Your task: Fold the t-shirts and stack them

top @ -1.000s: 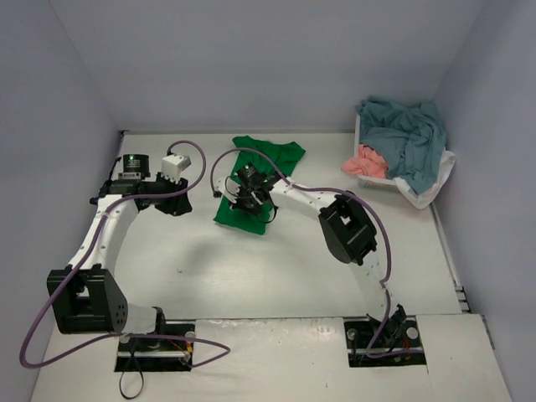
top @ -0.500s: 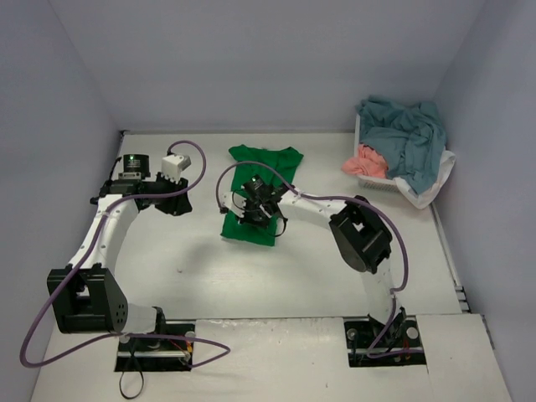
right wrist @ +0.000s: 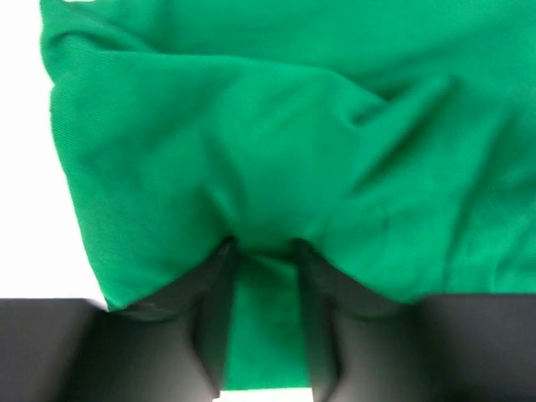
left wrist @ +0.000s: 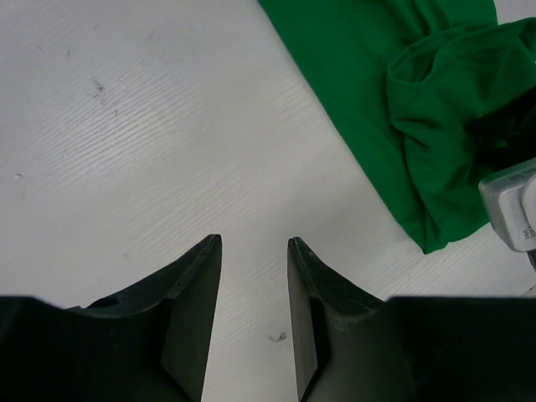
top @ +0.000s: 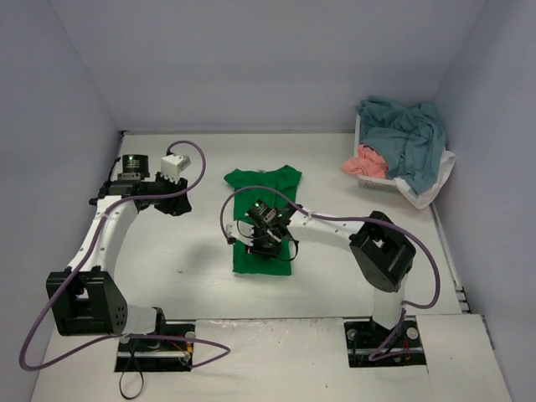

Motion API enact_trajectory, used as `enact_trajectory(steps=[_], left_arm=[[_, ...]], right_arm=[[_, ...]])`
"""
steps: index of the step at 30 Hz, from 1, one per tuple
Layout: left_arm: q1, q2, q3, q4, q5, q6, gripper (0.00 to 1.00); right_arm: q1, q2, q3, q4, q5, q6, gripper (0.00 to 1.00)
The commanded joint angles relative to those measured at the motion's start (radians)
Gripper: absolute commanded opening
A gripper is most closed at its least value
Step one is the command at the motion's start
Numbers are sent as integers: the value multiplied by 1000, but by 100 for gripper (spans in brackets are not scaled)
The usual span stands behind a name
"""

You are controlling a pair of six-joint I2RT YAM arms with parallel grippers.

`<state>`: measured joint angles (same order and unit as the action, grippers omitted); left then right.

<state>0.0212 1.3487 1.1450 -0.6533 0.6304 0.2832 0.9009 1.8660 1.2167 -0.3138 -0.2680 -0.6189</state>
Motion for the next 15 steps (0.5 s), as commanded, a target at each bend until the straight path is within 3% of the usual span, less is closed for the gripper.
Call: enact_trajectory(steps=[1,7,15], left_arm=[[-3,-48,24,8,0,4,32],[0,-42,22,7,-14,5,32],[-1,-48,10,7,-20,7,32]], right_arm=[[-8,-102,1,-53,55,31,36],[-5,-223,53,-50,32,68,51],[119,-254,-67,-71,39,74,54]])
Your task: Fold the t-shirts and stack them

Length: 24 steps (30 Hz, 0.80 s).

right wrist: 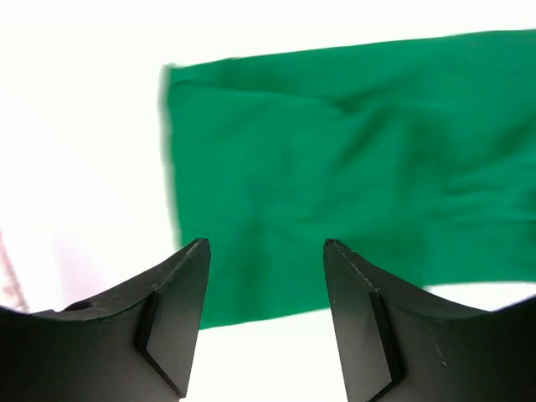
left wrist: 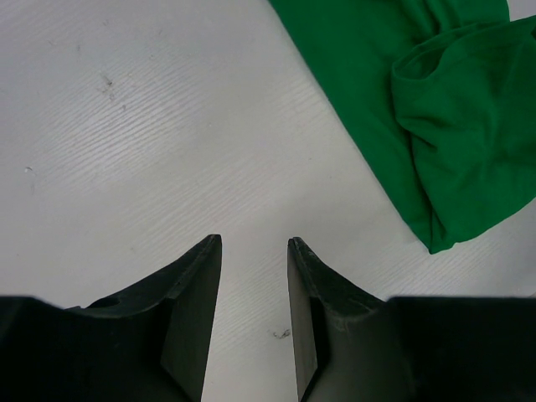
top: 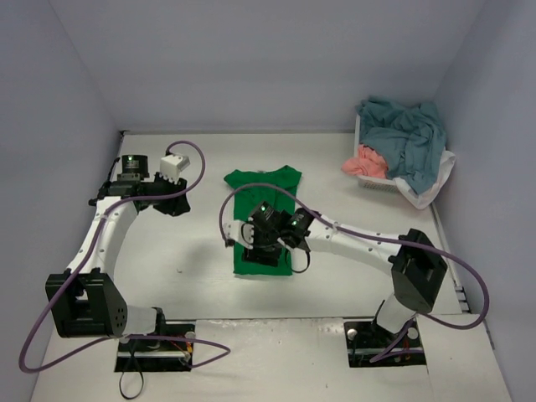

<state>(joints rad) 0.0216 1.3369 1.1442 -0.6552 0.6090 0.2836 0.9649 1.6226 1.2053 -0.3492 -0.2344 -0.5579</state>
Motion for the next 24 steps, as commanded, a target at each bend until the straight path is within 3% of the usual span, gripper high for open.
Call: enact_trajectory(steps=[1,5,6,24], left_arm=[[-2,-38,9,8,0,5,32],[-2,-38,5,8,-5,6,32],[-2,-39,3,9,-6,8,32],[0,-59,-6,-1,-5,12,33]], right_arm=[[69,-9,-70,-34,9,15,54],[121,-3,-104,-30,44,21,55],[130,-3,-110,-28,81,21,62],[166,82,-182,93,155,38,63]])
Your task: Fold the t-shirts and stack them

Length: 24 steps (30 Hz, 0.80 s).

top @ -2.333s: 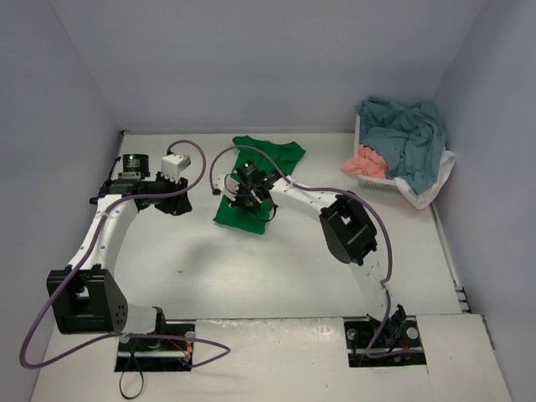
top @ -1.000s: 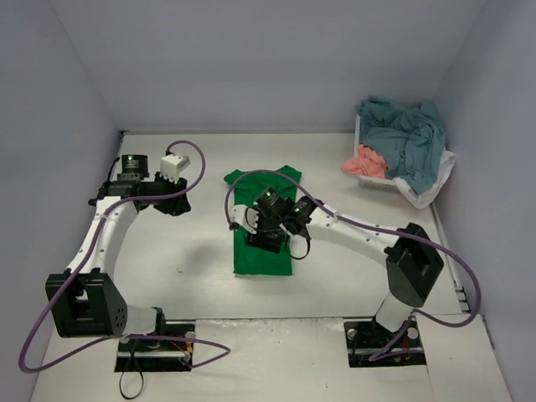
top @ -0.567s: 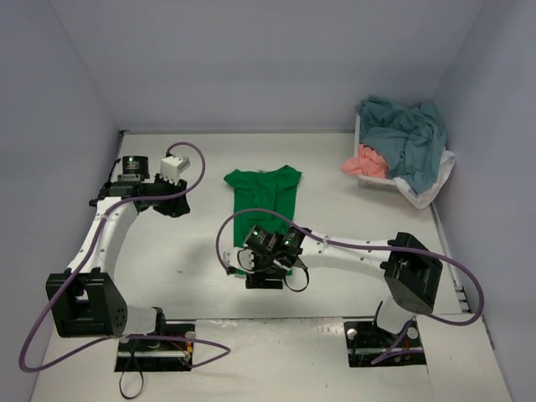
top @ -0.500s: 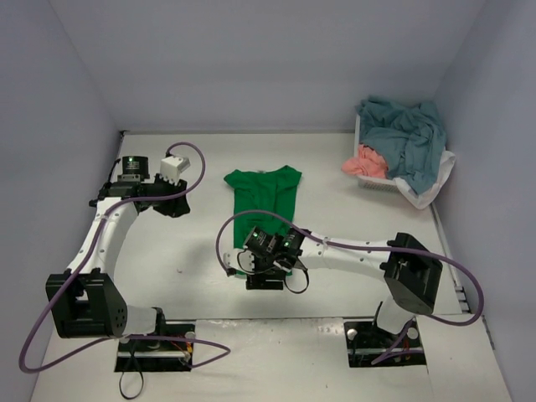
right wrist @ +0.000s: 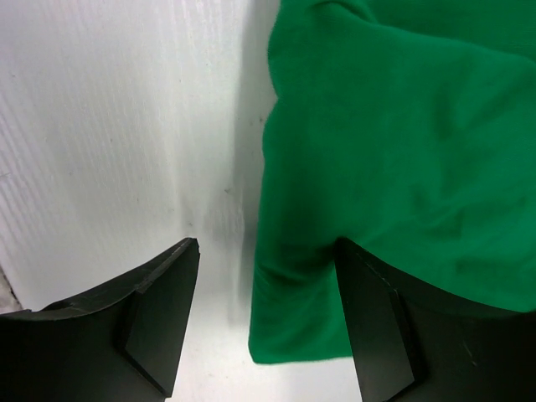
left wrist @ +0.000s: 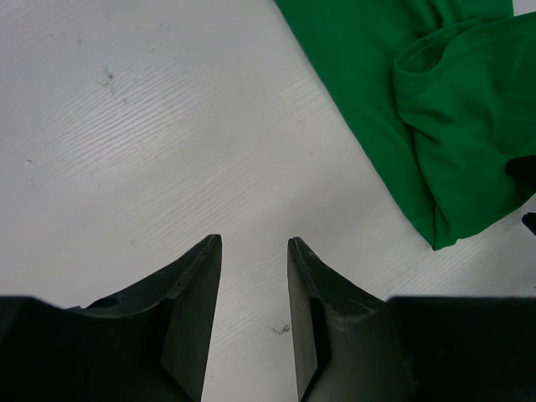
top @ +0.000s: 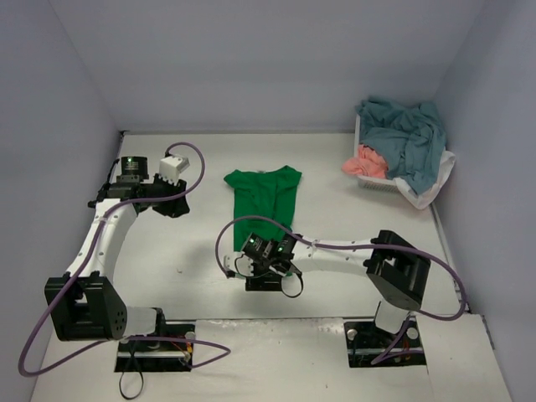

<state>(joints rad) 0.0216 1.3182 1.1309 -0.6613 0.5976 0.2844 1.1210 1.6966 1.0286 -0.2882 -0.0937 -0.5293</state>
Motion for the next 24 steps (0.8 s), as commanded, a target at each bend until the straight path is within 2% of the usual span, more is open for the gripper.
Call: enact_trajectory(steps=[1,10,15,18,19,21,22,24], left_arm=[[-2,-37,9,5,7,12,32],[0,-27,7,9,11,12,32],[-2,-14,12,11,11,15,32],[0,-8,13,12,13,15,32],[0,-7,12,12,14,16,32],[-2,-7,9,14,16,16,33],[-2,-7,7,15,18,16,32],[-2,-8,1,17,18,15,32]], right_arm=[[10,18,-5,35,12,9,63],[11,90,-18,104,28,22,62],[7,132,-19,168,90,37,58],[-1,170,-12,178,91,35,48],[-4,179,-7,179,91,34,38],[-4,205,-4,179,91,32,28],[-6,210,-1,179,91,32,18],[-6,213,-4,178,91,31,12]])
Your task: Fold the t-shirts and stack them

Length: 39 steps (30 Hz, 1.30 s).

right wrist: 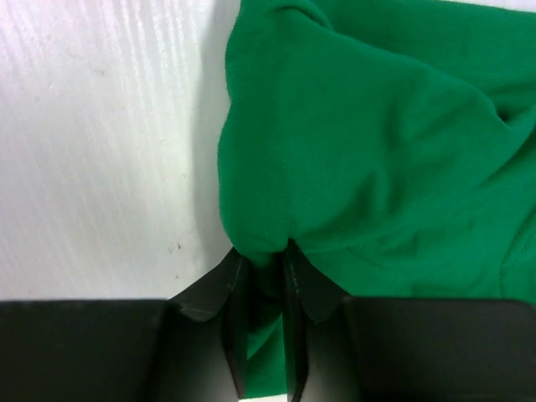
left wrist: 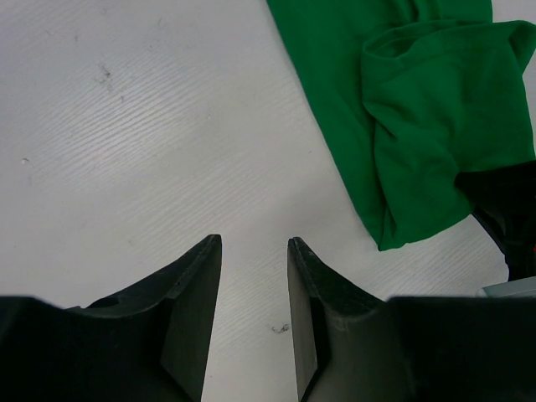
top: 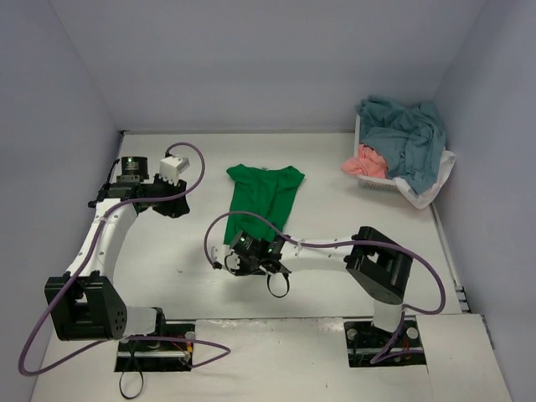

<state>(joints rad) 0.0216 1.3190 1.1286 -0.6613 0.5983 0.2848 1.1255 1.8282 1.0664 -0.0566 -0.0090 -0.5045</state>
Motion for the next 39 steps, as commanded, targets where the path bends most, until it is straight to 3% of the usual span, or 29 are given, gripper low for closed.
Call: enact_trajectory(steps=[1,6,26,34,39], left_arm=[[-2,-9,2,15,18,17,33],[-2,-12,5,15,23,17,32],[-2,-38,16,-7,24,13,33],[-2,-32,28,-18,23,13,32],[-2,-20,36,-18,23,10,33]], right_arm=[[-9,80,-42,-57,3,7,10],[-10,48,-42,-86,-45,6,0],[56,-342,23,-336,-327,-48,0],[43,-415,58,-344,-302,-98,0],[-42,-414,131,-347,-310,-153,0]])
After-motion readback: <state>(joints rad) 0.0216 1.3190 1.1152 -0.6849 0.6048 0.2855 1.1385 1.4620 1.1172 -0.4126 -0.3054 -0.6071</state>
